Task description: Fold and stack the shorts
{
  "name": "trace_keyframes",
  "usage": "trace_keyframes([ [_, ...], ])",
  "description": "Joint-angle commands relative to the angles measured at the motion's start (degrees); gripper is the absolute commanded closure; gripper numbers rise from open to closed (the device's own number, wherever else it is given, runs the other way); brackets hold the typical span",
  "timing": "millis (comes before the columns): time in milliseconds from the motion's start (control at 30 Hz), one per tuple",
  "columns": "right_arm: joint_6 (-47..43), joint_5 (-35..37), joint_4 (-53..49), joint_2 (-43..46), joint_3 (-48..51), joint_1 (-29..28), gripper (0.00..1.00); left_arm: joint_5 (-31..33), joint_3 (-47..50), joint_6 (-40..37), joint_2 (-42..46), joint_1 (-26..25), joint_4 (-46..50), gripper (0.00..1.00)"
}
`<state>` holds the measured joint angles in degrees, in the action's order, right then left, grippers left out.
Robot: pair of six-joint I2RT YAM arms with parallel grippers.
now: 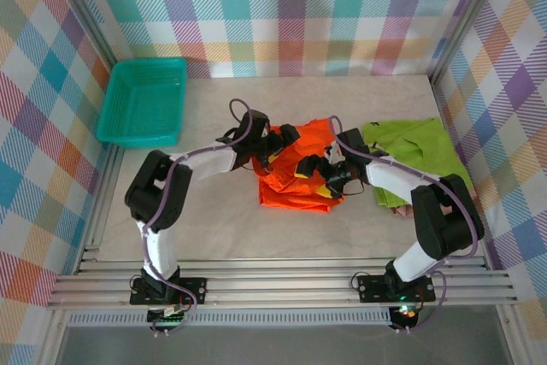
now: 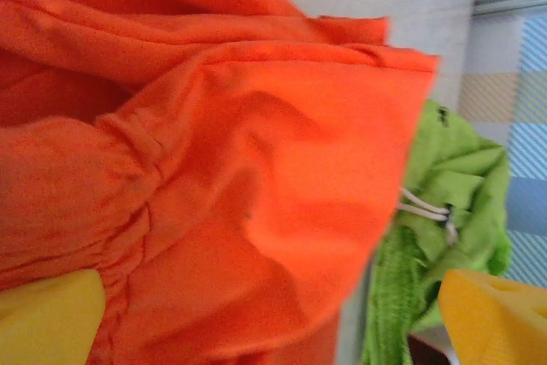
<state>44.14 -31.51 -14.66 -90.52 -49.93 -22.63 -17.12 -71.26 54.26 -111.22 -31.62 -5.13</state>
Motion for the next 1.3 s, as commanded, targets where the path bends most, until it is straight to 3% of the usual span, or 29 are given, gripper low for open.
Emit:
trace_keyframes([
  [0,0.6,-0.5,3.0,-1.2,2.0,0.0,0.01,0.4,-1.9,-0.4,-3.3,1.7,-2.5,0.00],
  [333,2.1,-1.3,7.9,-2.3,10.4,0.0,0.01,-2.0,0.3,-4.2,-5.3,6.5,-3.0,0.00],
  [533,-0.7,-3.0,6.1,3.7,8.5,-0.2,0.01,-6.8,1.3,-7.0,6.7,6.5,1.3,0.00],
  [633,-3.2,-1.0,1.1,9.0,5.0,-0.1,0.01,-6.6,3.2,-6.4,13.4,6.0,5.4,0.00],
  [800,-5.8,4.7,-6.2,13.5,-3.1,2.1,0.01,-8.0,8.7,-2.9,17.2,2.9,2.5,0.00],
  [1000,-5.2,1.9,-7.7,5.3,-15.2,8.6,0.01,-6.5,15.4,-0.1,14.5,1.1,-4.7,0.00],
  [1267,-1.8,-3.5,-5.6,-13.6,-32.3,9.3,0.01,-2.9,25.4,0.6,12.6,1.0,-10.0,0.00],
])
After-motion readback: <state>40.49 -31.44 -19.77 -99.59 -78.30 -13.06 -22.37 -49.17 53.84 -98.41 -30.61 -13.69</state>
